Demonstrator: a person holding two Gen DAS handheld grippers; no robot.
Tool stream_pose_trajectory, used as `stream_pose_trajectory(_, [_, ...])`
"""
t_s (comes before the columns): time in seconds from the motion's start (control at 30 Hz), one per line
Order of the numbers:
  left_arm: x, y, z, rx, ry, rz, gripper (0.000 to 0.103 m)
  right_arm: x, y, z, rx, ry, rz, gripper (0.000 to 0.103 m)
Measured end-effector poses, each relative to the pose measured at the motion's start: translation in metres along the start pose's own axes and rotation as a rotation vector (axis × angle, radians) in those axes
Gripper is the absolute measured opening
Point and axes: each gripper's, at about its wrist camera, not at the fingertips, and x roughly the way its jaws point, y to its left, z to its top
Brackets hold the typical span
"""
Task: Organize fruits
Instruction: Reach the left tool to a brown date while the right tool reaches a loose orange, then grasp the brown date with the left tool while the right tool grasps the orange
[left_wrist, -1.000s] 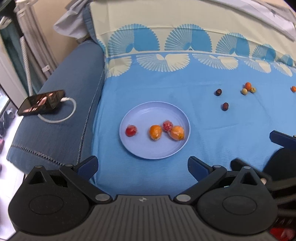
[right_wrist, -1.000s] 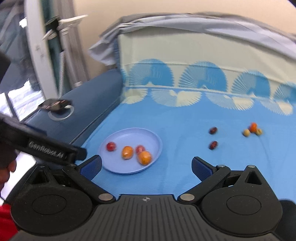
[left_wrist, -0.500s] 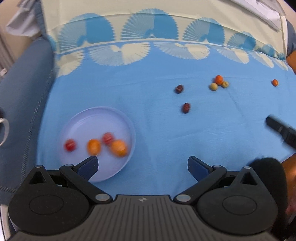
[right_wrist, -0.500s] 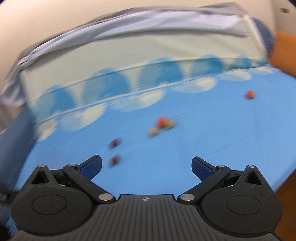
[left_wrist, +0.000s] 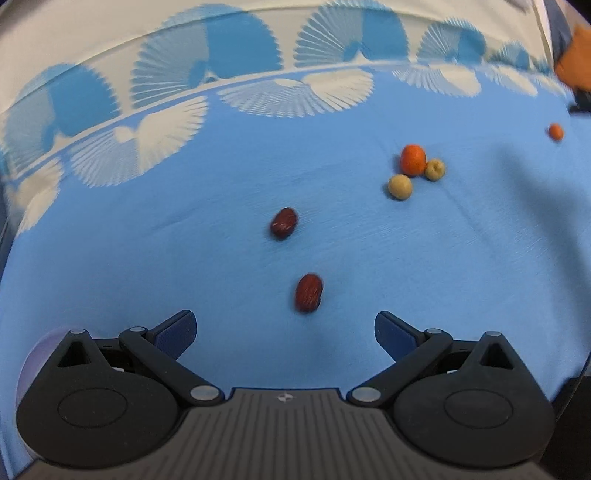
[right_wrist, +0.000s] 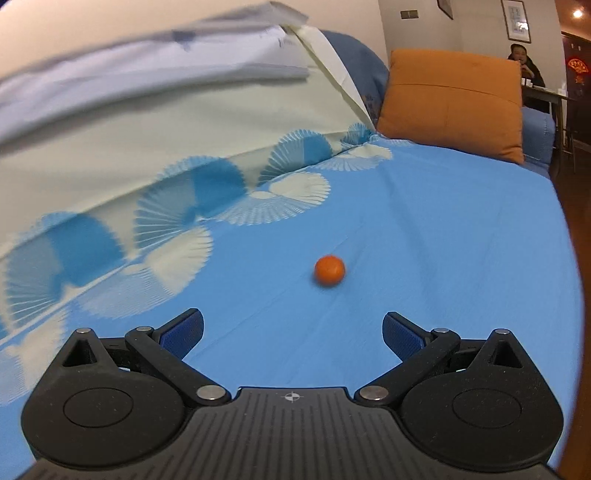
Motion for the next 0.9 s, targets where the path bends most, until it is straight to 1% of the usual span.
stream_pose_trajectory(0.13, [0.036, -0.014, 0.007, 0.059, -0.009, 0.028, 0.103, 0.082, -0.002, 0.01, -0.018, 0.005, -0.059, 0.102])
stream_pose_trajectory(0.2, [0.052, -0.017, 0.009, 0.077, 0.001, 0.04, 0.103, 0.122, -0.001, 0.013, -0.037, 0.038, -0.092, 0.102])
stream_pose_trajectory(0.23, [0.057, -0.018, 0.009, 0.079, 0.008, 0.038, 0.103, 0.133, -0.002, 0.014, -0.035, 0.054, -0.108, 0.102])
stream_pose_trajectory(0.27, [0.064, -0.018, 0.009, 0.079, 0.015, 0.031, 0.103, 0.148, -0.004, 0.014, -0.026, 0.079, -0.116, 0.102])
stream_pose_trajectory(0.33, [0.067, -0.015, 0.007, 0.06, 0.005, 0.014, 0.103, 0.176, -0.009, 0.013, 0.022, 0.139, -0.119, 0.103])
stream_pose_trajectory(0.37, [0.068, -0.012, 0.007, 0.046, 0.003, 0.0, 0.103, 0.18, -0.008, 0.011, 0.027, 0.14, -0.136, 0.103])
stream_pose_trajectory(0.4, [0.069, -0.009, 0.007, 0.036, 0.006, -0.008, 0.103, 0.181, -0.003, 0.01, -0.002, 0.097, -0.155, 0.103])
stream_pose_trajectory(0.47, [0.071, -0.004, 0.007, 0.004, 0.021, -0.026, 0.103, 0.188, 0.002, 0.008, -0.048, 0.101, -0.174, 0.103])
stream_pose_trajectory(0.53, [0.071, 0.0, 0.007, -0.022, 0.03, -0.038, 0.103, 0.188, 0.002, 0.006, -0.042, 0.081, -0.17, 0.102])
stream_pose_trajectory(0.57, [0.07, 0.001, 0.007, -0.025, 0.026, -0.046, 0.098, 0.187, 0.0, 0.006, -0.038, 0.072, -0.167, 0.096])
stream_pose_trajectory(0.6, [0.065, -0.001, 0.005, -0.02, 0.017, -0.083, 0.077, 0.184, -0.001, 0.006, -0.032, 0.053, -0.185, 0.077])
stream_pose_trajectory(0.63, [0.061, -0.002, 0.004, -0.013, 0.009, -0.135, 0.066, 0.181, -0.003, 0.006, -0.027, 0.031, -0.206, 0.065])
stream_pose_trajectory(0.67, [0.056, -0.004, 0.004, 0.003, -0.002, -0.151, 0.049, 0.179, -0.004, 0.006, -0.033, 0.021, -0.22, 0.042])
stream_pose_trajectory(0.7, [0.052, -0.007, 0.003, 0.036, -0.01, -0.157, 0.027, 0.18, -0.006, 0.008, -0.038, 0.023, -0.22, 0.038])
stream_pose_trajectory(0.73, [0.051, -0.009, 0.003, 0.061, -0.013, -0.172, 0.022, 0.18, -0.007, 0.01, -0.04, 0.032, -0.211, 0.038])
stream_pose_trajectory(0.8, [0.047, -0.009, 0.005, 0.063, -0.019, -0.176, 0.022, 0.175, -0.009, 0.014, -0.047, 0.043, -0.214, 0.037])
stream_pose_trajectory(0.83, [0.045, -0.007, 0.007, 0.055, -0.024, -0.181, 0.022, 0.17, -0.009, 0.014, -0.057, 0.035, -0.216, 0.037])
stream_pose_trajectory(0.9, [0.036, -0.004, 0.007, 0.049, -0.045, -0.173, 0.022, 0.148, -0.004, 0.014, -0.09, 0.007, -0.187, 0.037])
